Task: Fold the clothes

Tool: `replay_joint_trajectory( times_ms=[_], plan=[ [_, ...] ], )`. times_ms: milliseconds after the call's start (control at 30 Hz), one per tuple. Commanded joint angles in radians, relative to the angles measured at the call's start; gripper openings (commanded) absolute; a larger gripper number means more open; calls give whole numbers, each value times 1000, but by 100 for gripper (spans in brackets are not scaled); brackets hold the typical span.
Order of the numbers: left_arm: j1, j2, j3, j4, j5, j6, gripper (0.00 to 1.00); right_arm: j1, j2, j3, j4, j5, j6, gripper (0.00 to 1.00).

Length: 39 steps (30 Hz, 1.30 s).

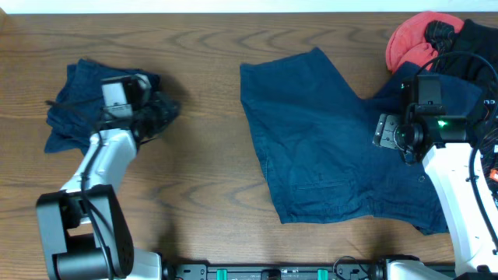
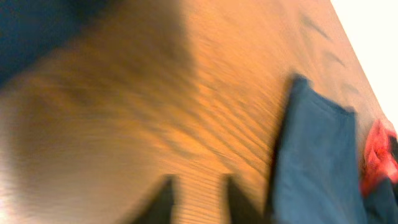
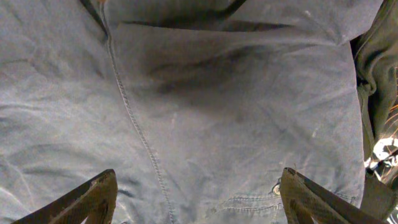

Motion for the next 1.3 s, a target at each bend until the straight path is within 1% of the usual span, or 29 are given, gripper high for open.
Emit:
replay_joint_trajectory(
  times_ms=[0,133,200,233,267,300,367,500,567,700,800,833,867,900,933,967,1133,1267],
  plan=[
    [-89,5,-1,14,52,78,70,-9,-4,5,-4,6,-8,82],
    [-204,31,-1,20,-52,77,72,-9,-4,5,-11,6,-8,82],
    [-259,64,-1,52,-63,77,76,-9,-4,5,-15,6,-8,82],
    [-280,80,-1,73,-60,76,76,-9,-4,5,-17,6,-8,82],
    [-301,101,-1,99,-60,76,77,-9,-4,5,-18,6,-8,82],
    [-327,127,-1,130,-60,64,80,-9,-4,5,-19,7,-9,82],
    [-356,163,-1,171,-56,34,82,-9,-4,5,-19,7,-9,83],
    [-410,255,-1,283,-45,-30,82,-9,-4,5,-19,7,-9,83],
    [-434,294,-1,349,-27,-30,82,-9,-4,5,-19,7,-9,83],
    [-480,365,-1,500,-26,-115,81,-9,-4,5,-19,7,-9,83],
    [-506,403,-1,610,-26,-151,72,-9,-4,5,-19,7,-9,83],
    [-516,412,-1,647,-27,-153,67,-9,-4,5,-19,7,-9,83],
    [-521,418,-1,670,-28,-153,56,-9,-4,5,-19,7,-9,83],
    [-525,420,0,692,-31,-153,40,-9,-4,5,-19,7,-9,83],
    [-526,420,2,706,-35,-152,19,-9,-4,5,-19,7,-9,83],
    [-523,420,4,718,-38,-152,6,-9,-4,5,-19,7,-9,83],
    [-463,388,20,729,-15,-153,6,-9,-4,5,-19,6,-9,83],
    [-359,289,20,689,19,-152,6,-9,-4,5,-20,7,-9,83]
  ],
)
